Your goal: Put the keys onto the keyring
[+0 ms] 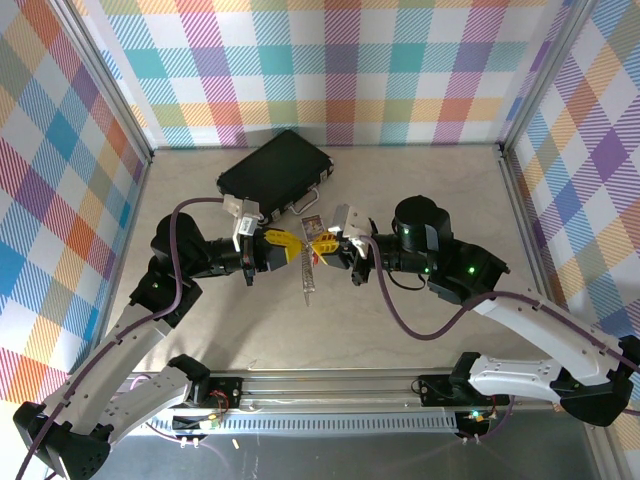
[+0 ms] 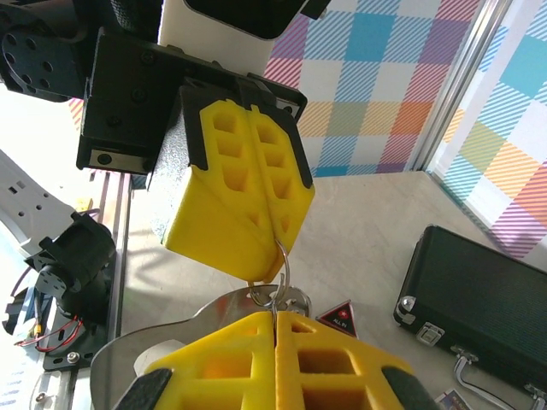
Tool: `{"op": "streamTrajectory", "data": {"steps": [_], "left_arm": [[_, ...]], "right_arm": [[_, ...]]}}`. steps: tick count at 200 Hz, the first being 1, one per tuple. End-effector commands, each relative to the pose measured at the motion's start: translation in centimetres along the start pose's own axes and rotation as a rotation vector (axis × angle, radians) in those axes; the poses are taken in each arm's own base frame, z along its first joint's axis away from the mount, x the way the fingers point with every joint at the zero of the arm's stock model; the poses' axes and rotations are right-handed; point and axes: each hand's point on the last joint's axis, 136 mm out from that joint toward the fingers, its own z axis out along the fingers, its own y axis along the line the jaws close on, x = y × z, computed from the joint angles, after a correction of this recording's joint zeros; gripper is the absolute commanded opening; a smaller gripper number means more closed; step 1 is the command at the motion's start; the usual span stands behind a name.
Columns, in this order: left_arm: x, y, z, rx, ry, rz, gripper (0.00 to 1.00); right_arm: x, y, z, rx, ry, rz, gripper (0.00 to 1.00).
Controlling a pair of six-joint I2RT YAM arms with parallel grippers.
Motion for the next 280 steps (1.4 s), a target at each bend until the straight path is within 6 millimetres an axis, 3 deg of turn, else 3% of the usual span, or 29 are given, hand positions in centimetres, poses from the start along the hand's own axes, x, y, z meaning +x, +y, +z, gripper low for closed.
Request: {"op": "streamTrajectory", "data": {"steps": [1,280], "left_arm": [[-0.98,-0.95,-0.12,0.024,-0.028,0.045,0.00],[-0.39,-0.97,0.00,0.029,-0.004,0.048,0.00]], "right_arm": [[-1.70,-0.21,-0.37,0.015,-0.034,-0.030,0.00],[-1.93,-0.20,0.41,0.000,-0.020,-0.001,0.00]]}}
